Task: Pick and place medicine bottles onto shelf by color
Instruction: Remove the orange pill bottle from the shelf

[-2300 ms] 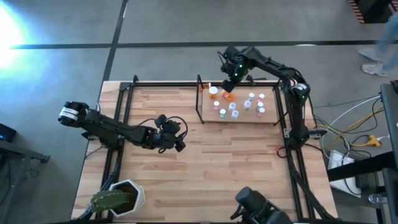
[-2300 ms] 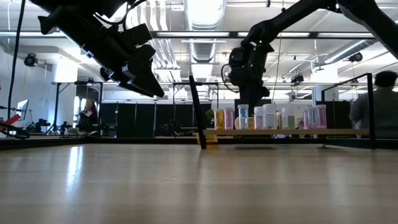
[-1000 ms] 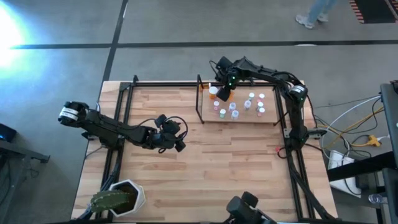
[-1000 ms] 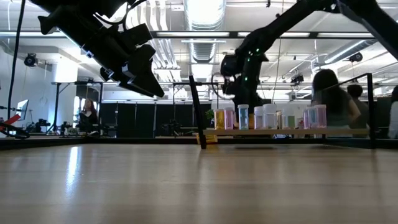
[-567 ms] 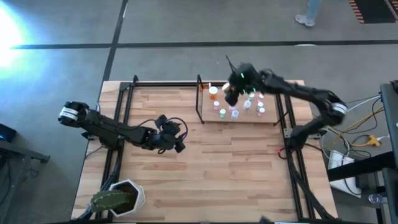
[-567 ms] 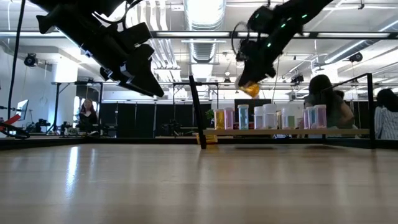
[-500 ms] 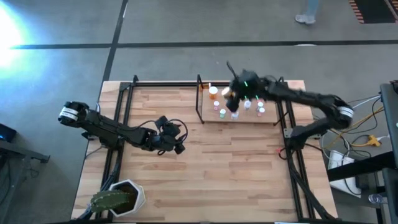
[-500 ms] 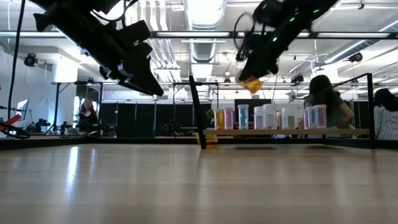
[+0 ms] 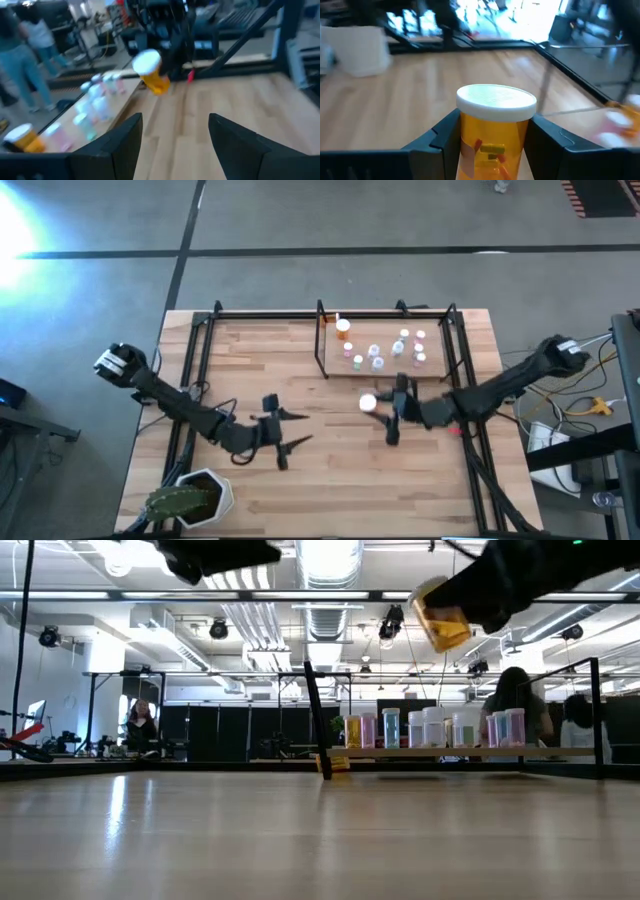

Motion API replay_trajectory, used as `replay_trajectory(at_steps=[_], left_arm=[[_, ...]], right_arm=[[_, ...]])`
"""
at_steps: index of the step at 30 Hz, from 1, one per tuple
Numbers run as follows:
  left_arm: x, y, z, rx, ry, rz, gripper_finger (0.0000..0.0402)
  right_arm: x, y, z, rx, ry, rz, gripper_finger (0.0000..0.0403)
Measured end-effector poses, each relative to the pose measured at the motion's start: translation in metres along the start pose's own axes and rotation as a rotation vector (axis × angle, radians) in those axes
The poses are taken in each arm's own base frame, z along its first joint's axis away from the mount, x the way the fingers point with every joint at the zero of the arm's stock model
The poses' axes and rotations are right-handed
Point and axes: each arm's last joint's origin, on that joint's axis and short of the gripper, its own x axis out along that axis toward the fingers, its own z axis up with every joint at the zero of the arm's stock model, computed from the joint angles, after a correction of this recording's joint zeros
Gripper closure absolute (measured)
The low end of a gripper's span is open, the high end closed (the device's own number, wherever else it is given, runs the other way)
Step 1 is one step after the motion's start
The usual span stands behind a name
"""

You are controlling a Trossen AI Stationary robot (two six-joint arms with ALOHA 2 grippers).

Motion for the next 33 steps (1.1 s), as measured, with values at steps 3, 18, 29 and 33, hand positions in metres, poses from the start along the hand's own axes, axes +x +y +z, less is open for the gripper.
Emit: replay_trajectory(at_steps=[3,18,29,33], left_arm=[[-0.004,-0.010,0.001,-0.011,-0.029,-0.032,0.0190],[0.038,-0.063,-0.026,0.061,0.039,-0.059,0.0190],[0.060,-0.076,-0.032,0.065,0.052,-0.163,0.0190],[0.066,-0.076,-0.038,0.074,0.068,-0.193,0.0190]], right_arm=[[-0.002,0.023,-0.017,0.012,-0.033,0.038,0.0238],[0.043,0.084,-0.115,0.050,-0.125,0.186,0.0239],[0.076,0.110,-0.156,0.064,-0.163,0.206,0.0239],[0.075,0.115,-0.154,0.010,-0.182,0.197,0.0239]])
